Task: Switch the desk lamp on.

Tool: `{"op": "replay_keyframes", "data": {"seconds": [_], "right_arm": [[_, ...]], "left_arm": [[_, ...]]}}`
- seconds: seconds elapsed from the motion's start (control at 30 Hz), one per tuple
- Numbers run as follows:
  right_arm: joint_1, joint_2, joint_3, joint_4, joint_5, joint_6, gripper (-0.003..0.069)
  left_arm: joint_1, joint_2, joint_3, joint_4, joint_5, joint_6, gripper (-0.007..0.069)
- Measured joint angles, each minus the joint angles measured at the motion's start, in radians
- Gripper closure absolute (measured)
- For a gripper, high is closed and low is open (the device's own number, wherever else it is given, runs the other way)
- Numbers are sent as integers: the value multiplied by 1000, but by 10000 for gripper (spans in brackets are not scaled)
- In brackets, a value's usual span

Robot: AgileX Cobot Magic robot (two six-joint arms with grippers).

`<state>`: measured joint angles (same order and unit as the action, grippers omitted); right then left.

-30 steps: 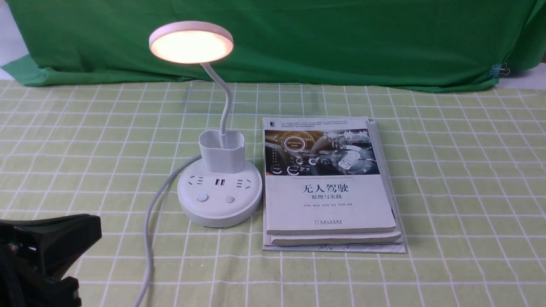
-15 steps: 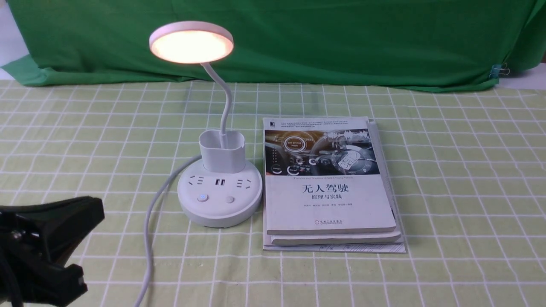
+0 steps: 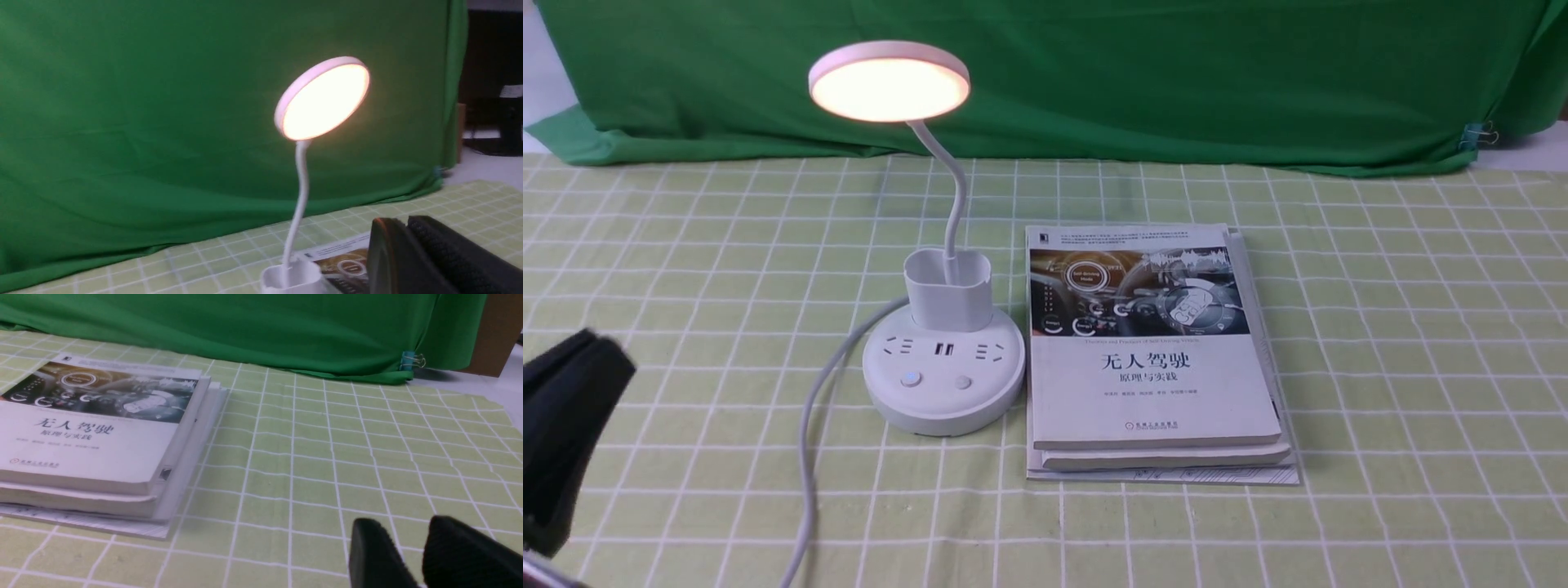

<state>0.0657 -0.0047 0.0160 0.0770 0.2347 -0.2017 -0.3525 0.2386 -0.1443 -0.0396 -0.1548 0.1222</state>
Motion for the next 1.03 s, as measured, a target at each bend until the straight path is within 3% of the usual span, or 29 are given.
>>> {"op": "replay_keyframes", "data": {"seconds": [0.13, 0.23, 0.37, 0.7, 0.87, 1.03], "right_arm": [[0, 0, 0, 0, 0, 1, 414], [0, 0, 0, 0, 0, 1, 414], [0, 0, 0, 0, 0, 1, 414], [0, 0, 0, 0, -1, -1, 414], [0, 0, 0, 0, -1, -1, 414], [0, 0, 0, 0, -1, -1, 414]], "left_arm": [[127, -174, 131, -15, 74, 15, 606], [205, -232, 147, -19, 255, 19, 606], [243, -239, 152, -20, 406, 37, 606], [252, -240, 152, 10, 429, 32, 606], [252, -240, 152, 85, 429, -56, 606], [252, -240, 152, 92, 429, -67, 606]]}}
